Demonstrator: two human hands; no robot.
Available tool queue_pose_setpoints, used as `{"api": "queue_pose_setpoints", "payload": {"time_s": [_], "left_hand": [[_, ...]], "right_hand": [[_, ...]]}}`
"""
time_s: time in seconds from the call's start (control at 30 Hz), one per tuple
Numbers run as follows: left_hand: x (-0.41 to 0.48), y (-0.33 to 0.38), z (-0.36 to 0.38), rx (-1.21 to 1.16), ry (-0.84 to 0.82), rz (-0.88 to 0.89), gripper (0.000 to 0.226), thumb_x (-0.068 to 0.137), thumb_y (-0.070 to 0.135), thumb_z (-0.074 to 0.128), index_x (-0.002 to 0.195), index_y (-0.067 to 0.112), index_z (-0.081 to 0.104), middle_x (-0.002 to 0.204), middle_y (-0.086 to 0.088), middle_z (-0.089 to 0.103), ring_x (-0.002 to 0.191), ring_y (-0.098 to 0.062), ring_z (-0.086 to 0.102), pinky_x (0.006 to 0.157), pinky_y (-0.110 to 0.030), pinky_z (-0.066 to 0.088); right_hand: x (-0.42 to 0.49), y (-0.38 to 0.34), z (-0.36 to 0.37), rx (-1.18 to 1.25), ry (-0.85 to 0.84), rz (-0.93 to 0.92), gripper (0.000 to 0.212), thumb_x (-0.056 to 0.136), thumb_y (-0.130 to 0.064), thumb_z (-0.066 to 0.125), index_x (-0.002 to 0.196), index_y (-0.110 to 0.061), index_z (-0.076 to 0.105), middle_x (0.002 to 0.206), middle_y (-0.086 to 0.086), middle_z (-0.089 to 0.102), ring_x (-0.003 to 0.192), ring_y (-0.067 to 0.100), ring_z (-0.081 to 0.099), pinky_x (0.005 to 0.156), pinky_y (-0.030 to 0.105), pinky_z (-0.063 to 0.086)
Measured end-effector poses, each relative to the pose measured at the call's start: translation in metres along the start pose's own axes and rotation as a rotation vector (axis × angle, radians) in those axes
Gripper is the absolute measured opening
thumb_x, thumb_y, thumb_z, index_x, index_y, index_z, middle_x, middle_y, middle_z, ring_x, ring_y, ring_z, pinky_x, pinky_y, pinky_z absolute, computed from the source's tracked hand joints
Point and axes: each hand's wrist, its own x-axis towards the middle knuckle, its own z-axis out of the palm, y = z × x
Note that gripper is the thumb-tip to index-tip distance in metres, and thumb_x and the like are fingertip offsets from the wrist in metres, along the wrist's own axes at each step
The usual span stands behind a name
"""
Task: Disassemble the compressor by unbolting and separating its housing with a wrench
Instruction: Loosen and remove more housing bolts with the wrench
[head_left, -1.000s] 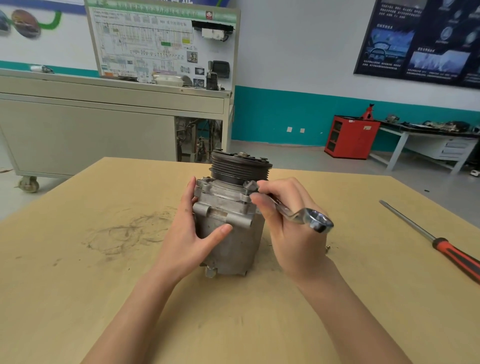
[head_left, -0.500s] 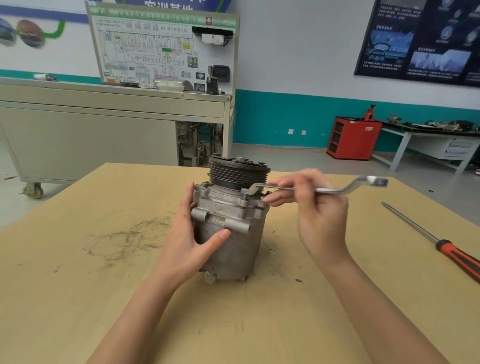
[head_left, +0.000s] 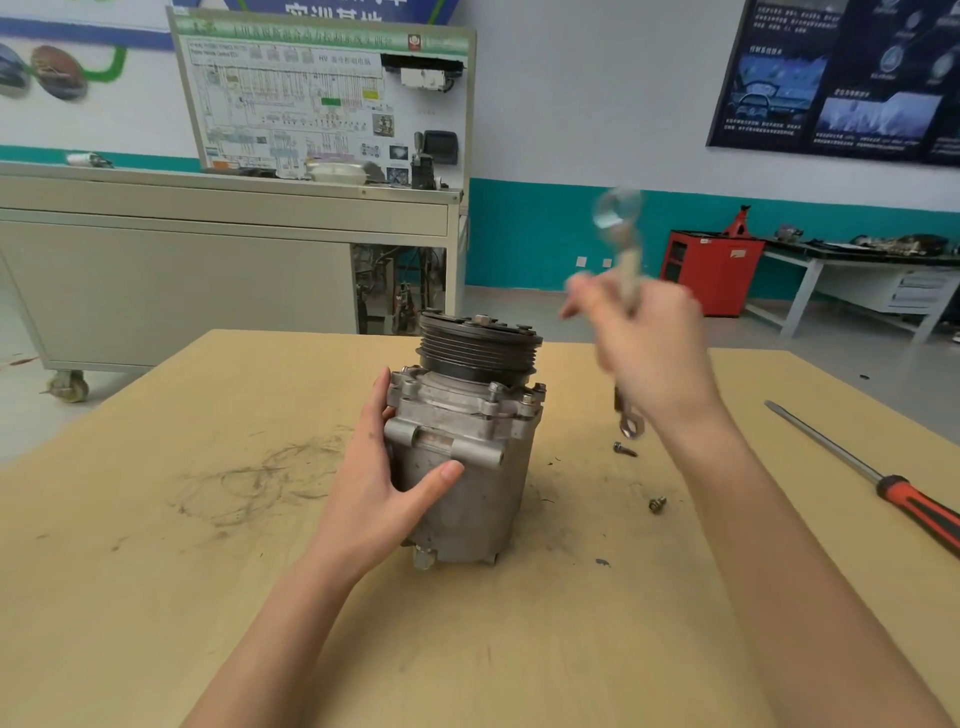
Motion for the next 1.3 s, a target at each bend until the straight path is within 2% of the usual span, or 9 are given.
{"api": "queue_pose_setpoints", "payload": {"time_s": [0.07, 0.17, 0.3, 0.47, 0.67, 0.8, 1.03, 1.23, 1.3], "left_hand": [[-0.001, 0.000, 0.000, -0.006, 0.001, 0.003, 0.098, 0.062, 0.069, 0.064, 0.139, 0.059, 0.004, 0.141, 0.037, 0.027, 0.133, 0.015, 0.029, 0.109, -0.016, 0.029], [-0.003, 0.000, 0.000, -0.005, -0.001, -0.009, 0.105, 0.063, 0.067, 0.064, 0.148, 0.048, 0.007, 0.150, 0.020, 0.031, 0.137, 0.001, 0.033, 0.114, -0.039, 0.034], [-0.004, 0.002, -0.001, -0.012, -0.003, -0.029, 0.105, 0.062, 0.071, 0.065, 0.146, 0.052, 0.006, 0.151, 0.020, 0.031, 0.137, 0.000, 0.035, 0.113, -0.042, 0.035], [-0.003, 0.004, -0.001, 0.022, -0.010, -0.041, 0.099, 0.059, 0.078, 0.062, 0.136, 0.067, 0.001, 0.147, 0.027, 0.028, 0.138, 0.002, 0.031, 0.115, -0.039, 0.032], [-0.008, 0.026, 0.007, 0.221, 0.159, 0.022, 0.114, 0.059, 0.082, 0.054, 0.151, 0.038, 0.003, 0.160, 0.015, 0.011, 0.145, -0.010, 0.021, 0.115, -0.051, 0.027], [-0.013, 0.053, 0.032, 0.453, 0.214, -0.051, 0.128, 0.057, 0.090, 0.048, 0.153, 0.028, -0.010, 0.162, 0.008, -0.002, 0.146, -0.018, 0.016, 0.117, -0.045, 0.013], [-0.006, 0.050, 0.040, 0.425, 0.244, -0.053, 0.117, 0.070, 0.051, 0.075, 0.154, 0.023, -0.002, 0.159, -0.001, 0.020, 0.137, -0.026, 0.031, 0.113, -0.041, 0.024], [0.013, 0.026, -0.003, 0.098, 0.002, -0.052, 0.121, 0.069, 0.034, 0.083, 0.151, 0.039, -0.005, 0.146, 0.023, 0.025, 0.130, 0.008, 0.028, 0.106, -0.016, 0.024], [0.019, 0.019, -0.013, 0.048, -0.090, -0.063, 0.118, 0.072, 0.030, 0.082, 0.150, 0.043, -0.006, 0.148, 0.023, 0.023, 0.126, 0.018, 0.028, 0.098, -0.002, 0.024]], "right_hand": [[-0.011, -0.006, 0.014, -0.348, -0.279, -0.032, 0.032, 0.085, -0.052, 0.059, 0.073, -0.024, 0.065, 0.045, -0.012, 0.048, 0.046, 0.000, 0.043, 0.048, 0.025, 0.030], [-0.024, -0.012, 0.033, -0.617, -0.384, -0.091, 0.032, 0.083, -0.056, 0.060, 0.075, -0.026, 0.058, 0.061, -0.011, 0.052, 0.063, 0.013, 0.054, 0.048, 0.024, 0.030], [-0.020, -0.017, 0.032, -0.487, -0.362, -0.066, 0.018, 0.088, -0.040, 0.063, 0.081, -0.023, 0.064, 0.070, -0.005, 0.062, 0.071, 0.016, 0.059, 0.059, 0.027, 0.042], [0.009, -0.026, -0.011, -0.061, -0.157, 0.000, 0.018, 0.084, -0.029, 0.069, 0.068, -0.028, 0.061, 0.044, -0.016, 0.054, 0.039, -0.005, 0.045, 0.041, 0.008, 0.035], [0.024, 0.064, -0.049, -0.611, -0.354, 0.297, 0.026, 0.084, -0.037, 0.067, 0.076, -0.012, 0.069, 0.056, 0.002, 0.053, 0.052, 0.014, 0.048, 0.056, 0.031, 0.040], [0.009, 0.136, -0.050, -0.840, -0.491, 0.566, 0.032, 0.087, -0.041, 0.064, 0.072, -0.012, 0.066, 0.053, -0.001, 0.049, 0.054, 0.016, 0.048, 0.055, 0.027, 0.033], [0.002, 0.178, -0.032, -0.992, -0.531, 0.619, 0.032, 0.087, -0.039, 0.059, 0.068, -0.018, 0.044, 0.071, -0.004, 0.052, 0.074, 0.020, 0.053, 0.055, 0.023, 0.030], [-0.004, 0.185, -0.031, -1.023, -0.545, 0.630, 0.039, 0.089, -0.041, 0.057, 0.066, -0.019, 0.036, 0.071, -0.003, 0.044, 0.075, 0.021, 0.048, 0.051, 0.024, 0.025], [-0.003, 0.171, -0.038, -0.894, -0.394, 0.632, 0.038, 0.094, -0.042, 0.050, 0.067, -0.016, 0.049, 0.064, -0.002, 0.048, 0.061, 0.019, 0.047, 0.050, 0.025, 0.028]]}}
